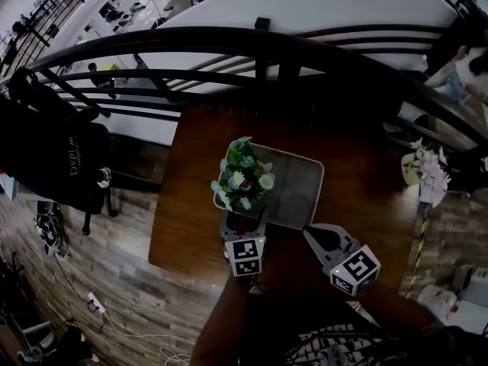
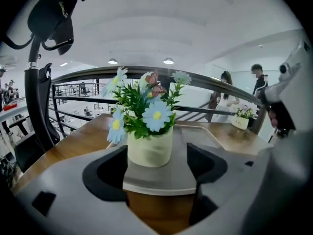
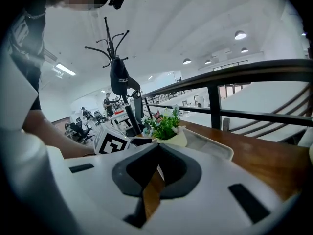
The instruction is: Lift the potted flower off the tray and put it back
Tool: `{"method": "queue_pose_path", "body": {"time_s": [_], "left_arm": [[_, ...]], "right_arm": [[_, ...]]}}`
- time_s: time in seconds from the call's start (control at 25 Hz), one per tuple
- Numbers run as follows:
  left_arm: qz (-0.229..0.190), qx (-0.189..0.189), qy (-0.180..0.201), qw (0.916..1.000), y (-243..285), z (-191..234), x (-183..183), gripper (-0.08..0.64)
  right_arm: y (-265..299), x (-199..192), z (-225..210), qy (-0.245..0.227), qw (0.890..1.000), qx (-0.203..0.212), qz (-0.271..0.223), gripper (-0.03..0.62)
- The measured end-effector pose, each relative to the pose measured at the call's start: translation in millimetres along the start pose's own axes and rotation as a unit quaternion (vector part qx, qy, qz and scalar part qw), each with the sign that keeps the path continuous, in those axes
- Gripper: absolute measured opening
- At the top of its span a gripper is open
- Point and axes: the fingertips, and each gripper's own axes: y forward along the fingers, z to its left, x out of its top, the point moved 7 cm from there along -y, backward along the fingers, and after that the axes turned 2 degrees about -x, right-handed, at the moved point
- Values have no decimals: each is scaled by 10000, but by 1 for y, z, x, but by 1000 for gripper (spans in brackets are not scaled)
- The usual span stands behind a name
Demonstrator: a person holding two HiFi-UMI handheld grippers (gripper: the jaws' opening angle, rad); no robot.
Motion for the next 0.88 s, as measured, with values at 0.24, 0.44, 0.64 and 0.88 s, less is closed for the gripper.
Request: {"method": "queue_pose_path", "body": {"time_s": [0.24,0.44,0.64,0.88], "left_arm": [[-45,-99,273,9996,30,15,8,426],[-31,-185,395,9990,56,20,1,454],[120,-135,537,9984,71,22,4,472],[444,28,765,9961,77,21,0,472]], "right_arm": [[18,18,-3,-15,9999,-69,-84,-3],[24,13,-4,61,9999,-111,-47,-3],[24,5,-8,166,9996,-198,72,-3],[24,-7,-7,283,9992,-192,200,-3]]}}
